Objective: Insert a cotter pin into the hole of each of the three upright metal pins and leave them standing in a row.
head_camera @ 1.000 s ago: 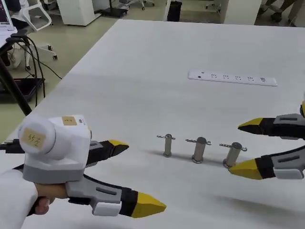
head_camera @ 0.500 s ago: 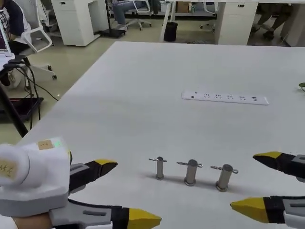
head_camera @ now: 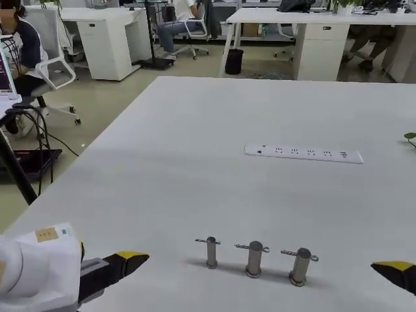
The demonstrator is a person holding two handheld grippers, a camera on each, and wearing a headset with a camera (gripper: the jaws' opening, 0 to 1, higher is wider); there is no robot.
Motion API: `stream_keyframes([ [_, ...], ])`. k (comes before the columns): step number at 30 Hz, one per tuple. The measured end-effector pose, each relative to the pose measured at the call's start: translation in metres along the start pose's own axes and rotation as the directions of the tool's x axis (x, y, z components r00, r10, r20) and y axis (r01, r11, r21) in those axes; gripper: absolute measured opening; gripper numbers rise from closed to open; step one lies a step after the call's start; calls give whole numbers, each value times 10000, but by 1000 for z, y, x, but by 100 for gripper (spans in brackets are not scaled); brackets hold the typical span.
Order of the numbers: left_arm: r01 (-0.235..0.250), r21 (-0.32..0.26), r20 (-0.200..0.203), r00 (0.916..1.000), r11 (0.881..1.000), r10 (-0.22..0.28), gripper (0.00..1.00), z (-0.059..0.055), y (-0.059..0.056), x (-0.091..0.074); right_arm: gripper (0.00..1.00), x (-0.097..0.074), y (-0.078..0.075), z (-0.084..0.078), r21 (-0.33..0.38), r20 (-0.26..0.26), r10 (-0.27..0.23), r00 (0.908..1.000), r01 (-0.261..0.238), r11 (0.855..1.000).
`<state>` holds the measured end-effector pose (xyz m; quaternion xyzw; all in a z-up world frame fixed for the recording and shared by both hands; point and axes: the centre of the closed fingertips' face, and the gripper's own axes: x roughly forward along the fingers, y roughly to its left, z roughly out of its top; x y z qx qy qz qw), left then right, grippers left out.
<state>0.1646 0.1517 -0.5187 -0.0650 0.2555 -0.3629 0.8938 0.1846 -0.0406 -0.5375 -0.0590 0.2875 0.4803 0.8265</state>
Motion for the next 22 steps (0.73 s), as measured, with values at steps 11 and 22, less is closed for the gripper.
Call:
stream_keyframes([
  [11,-610,-77,-63,9981,9981,609,92,-7,5,-9,98,-1,14,-9,-64,-572,220,9981,-224,9997],
  [22,-1045,-130,-193,9944,9944,1042,84,-14,2,-13,96,-4,15,-8,-177,-724,-25,9974,12,9998],
])
